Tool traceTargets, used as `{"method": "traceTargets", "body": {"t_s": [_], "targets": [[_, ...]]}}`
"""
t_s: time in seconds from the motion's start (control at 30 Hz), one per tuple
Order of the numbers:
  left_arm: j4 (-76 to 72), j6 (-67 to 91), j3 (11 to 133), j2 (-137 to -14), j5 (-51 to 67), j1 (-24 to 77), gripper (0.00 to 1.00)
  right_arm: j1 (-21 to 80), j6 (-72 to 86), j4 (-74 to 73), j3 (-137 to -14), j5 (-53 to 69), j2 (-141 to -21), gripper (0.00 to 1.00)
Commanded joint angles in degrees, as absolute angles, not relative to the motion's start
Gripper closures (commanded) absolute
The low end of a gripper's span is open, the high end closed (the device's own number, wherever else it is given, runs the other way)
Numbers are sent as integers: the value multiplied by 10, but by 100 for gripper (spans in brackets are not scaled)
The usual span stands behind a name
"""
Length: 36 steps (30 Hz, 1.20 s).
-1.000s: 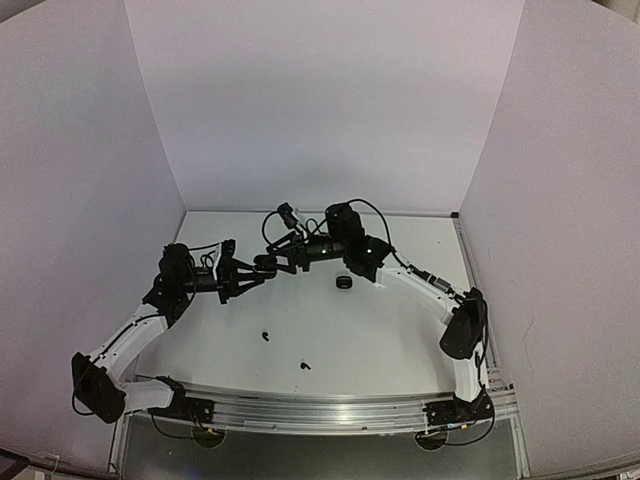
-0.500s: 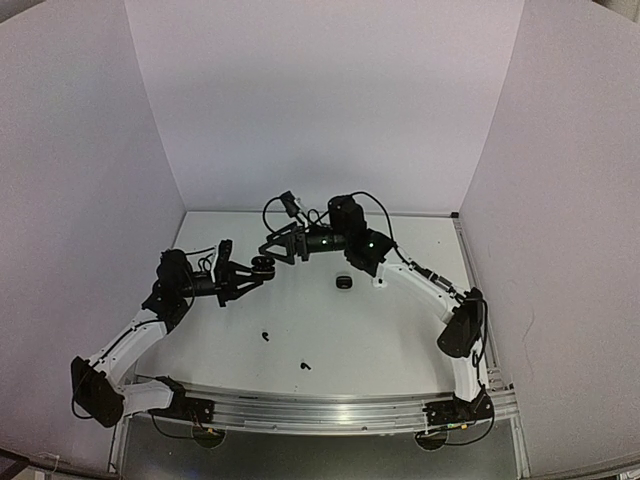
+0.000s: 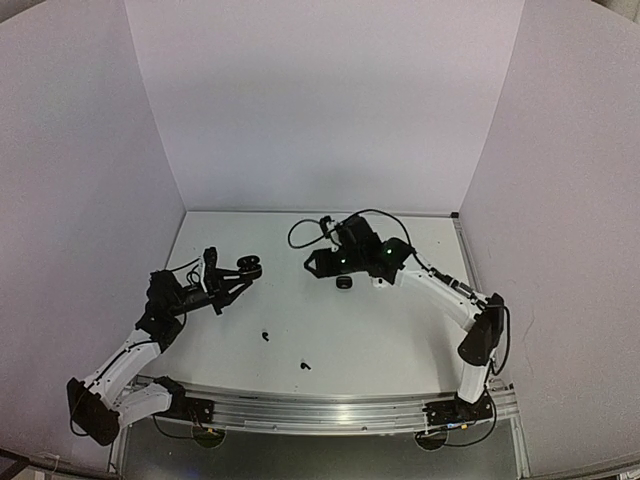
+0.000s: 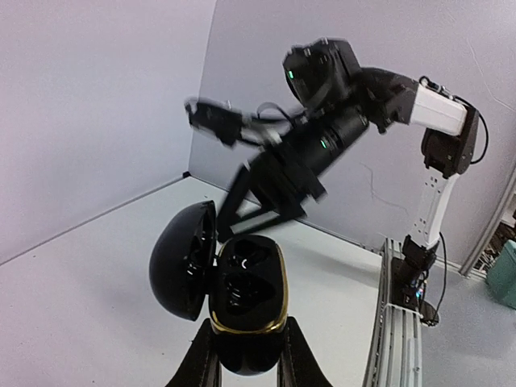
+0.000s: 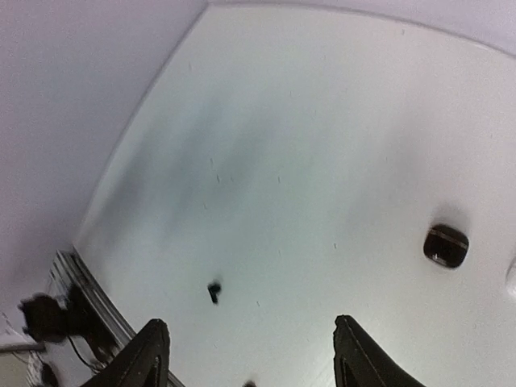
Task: Insert the wireless bluetooth earbuds into the charging case
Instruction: Pick up the right earbud from the center of the board.
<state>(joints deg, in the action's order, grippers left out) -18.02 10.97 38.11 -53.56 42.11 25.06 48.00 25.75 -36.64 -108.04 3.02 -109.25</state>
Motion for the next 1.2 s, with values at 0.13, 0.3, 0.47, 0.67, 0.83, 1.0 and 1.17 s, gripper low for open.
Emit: {"method": "traceTargets", "body": {"t_s": [0.13,0.3,0.47,0.67,0.83,1.0,1.17], "targets": [[-171,122,354,-459,328,244,100,604,154,-576,-1093,3,-1218,42],[-161,133,332,-418,305,239,100,652,188,-600,-1103,-21,-1264,43],[-149,133,324,-390,290,231,100,686,202,-603,-1111,-31,-1295,44],[-158,130,316,-380,291,229,100,693,210,-604,-1137,-43,-1333,47],[-157,130,319,-377,288,228,100,693,196,-609,-1150,-28,-1355,57],[-156,129,321,-384,290,226,100,693,180,-611,-1162,-38,-1372,60],[-162,123,322,-394,288,226,100,693,177,-611,-1169,-37,-1389,67]]}}
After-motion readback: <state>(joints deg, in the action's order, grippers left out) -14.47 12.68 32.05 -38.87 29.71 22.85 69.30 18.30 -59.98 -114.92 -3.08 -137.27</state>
